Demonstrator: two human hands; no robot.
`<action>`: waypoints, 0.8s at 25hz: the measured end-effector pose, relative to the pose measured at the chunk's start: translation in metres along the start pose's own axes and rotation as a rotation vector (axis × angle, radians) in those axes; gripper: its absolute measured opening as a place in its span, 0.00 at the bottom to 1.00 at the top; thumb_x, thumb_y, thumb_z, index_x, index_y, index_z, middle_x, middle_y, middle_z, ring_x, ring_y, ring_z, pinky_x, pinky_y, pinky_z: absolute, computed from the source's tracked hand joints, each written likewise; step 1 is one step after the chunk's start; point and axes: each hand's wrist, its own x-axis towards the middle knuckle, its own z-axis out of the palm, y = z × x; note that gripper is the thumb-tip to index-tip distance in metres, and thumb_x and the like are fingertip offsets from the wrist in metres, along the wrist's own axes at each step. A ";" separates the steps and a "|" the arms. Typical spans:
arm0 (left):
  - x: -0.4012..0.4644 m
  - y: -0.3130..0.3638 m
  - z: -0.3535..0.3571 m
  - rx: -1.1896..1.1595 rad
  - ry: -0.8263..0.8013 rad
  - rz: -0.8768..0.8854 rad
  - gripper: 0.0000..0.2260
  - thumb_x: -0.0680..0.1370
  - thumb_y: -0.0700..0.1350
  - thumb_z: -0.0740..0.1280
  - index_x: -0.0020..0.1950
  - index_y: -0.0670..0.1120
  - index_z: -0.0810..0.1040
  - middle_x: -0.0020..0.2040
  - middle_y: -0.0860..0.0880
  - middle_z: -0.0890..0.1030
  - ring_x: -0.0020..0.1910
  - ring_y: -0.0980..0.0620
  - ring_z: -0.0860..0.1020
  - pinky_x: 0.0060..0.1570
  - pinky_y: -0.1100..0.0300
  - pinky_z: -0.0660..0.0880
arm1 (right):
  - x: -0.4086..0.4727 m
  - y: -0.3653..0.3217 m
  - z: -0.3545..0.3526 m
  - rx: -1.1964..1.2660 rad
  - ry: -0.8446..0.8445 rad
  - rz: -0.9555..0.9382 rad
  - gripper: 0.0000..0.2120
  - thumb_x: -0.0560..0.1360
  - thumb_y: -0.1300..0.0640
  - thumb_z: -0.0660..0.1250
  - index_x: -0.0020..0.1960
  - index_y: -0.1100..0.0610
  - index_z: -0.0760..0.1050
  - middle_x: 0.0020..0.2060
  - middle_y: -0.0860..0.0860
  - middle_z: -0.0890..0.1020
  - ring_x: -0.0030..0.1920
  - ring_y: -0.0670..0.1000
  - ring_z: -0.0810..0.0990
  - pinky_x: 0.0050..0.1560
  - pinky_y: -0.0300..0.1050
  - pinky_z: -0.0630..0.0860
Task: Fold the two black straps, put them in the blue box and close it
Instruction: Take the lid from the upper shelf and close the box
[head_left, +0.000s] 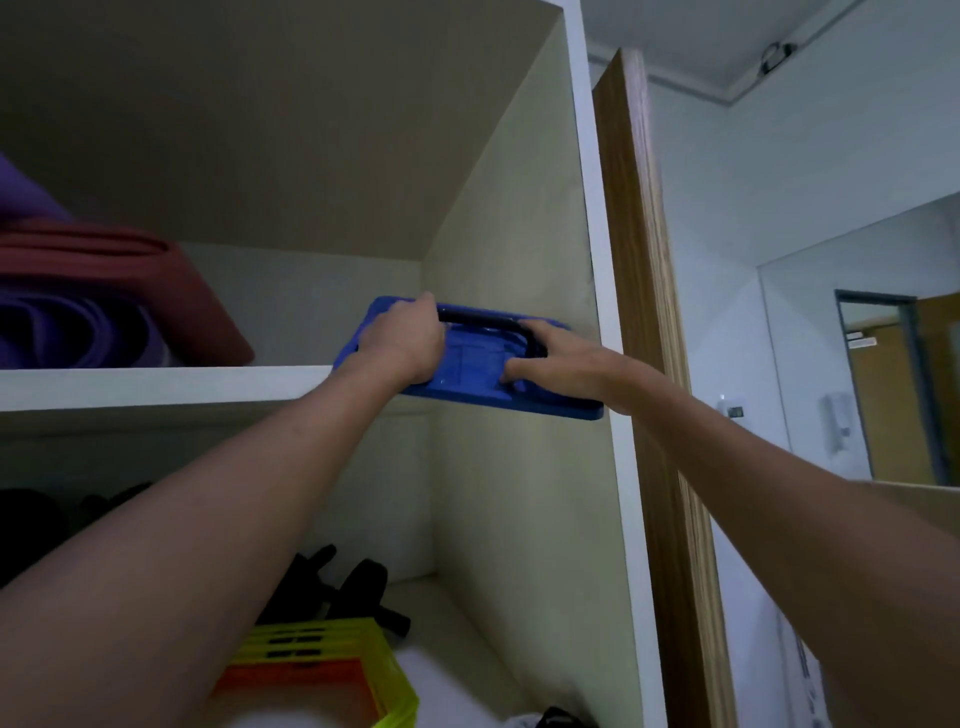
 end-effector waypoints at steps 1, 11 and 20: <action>-0.012 0.002 -0.007 0.097 0.041 0.019 0.09 0.80 0.44 0.57 0.57 0.42 0.70 0.55 0.38 0.78 0.50 0.38 0.75 0.43 0.50 0.67 | -0.005 -0.003 0.006 -0.008 0.053 -0.023 0.31 0.73 0.45 0.69 0.73 0.49 0.63 0.59 0.49 0.77 0.56 0.51 0.77 0.58 0.49 0.75; -0.210 -0.055 -0.045 -0.053 0.120 0.070 0.18 0.82 0.45 0.56 0.70 0.41 0.65 0.76 0.37 0.59 0.76 0.42 0.55 0.74 0.47 0.54 | -0.127 -0.044 0.138 -0.105 0.410 -0.199 0.21 0.83 0.57 0.57 0.75 0.59 0.65 0.77 0.59 0.59 0.79 0.58 0.51 0.76 0.50 0.52; -0.616 -0.138 0.005 -0.159 -0.337 -0.487 0.20 0.82 0.49 0.52 0.71 0.41 0.67 0.76 0.39 0.61 0.76 0.44 0.57 0.74 0.51 0.55 | -0.417 -0.053 0.386 -0.001 -0.301 0.094 0.24 0.84 0.59 0.54 0.78 0.58 0.55 0.79 0.60 0.50 0.79 0.58 0.46 0.76 0.45 0.43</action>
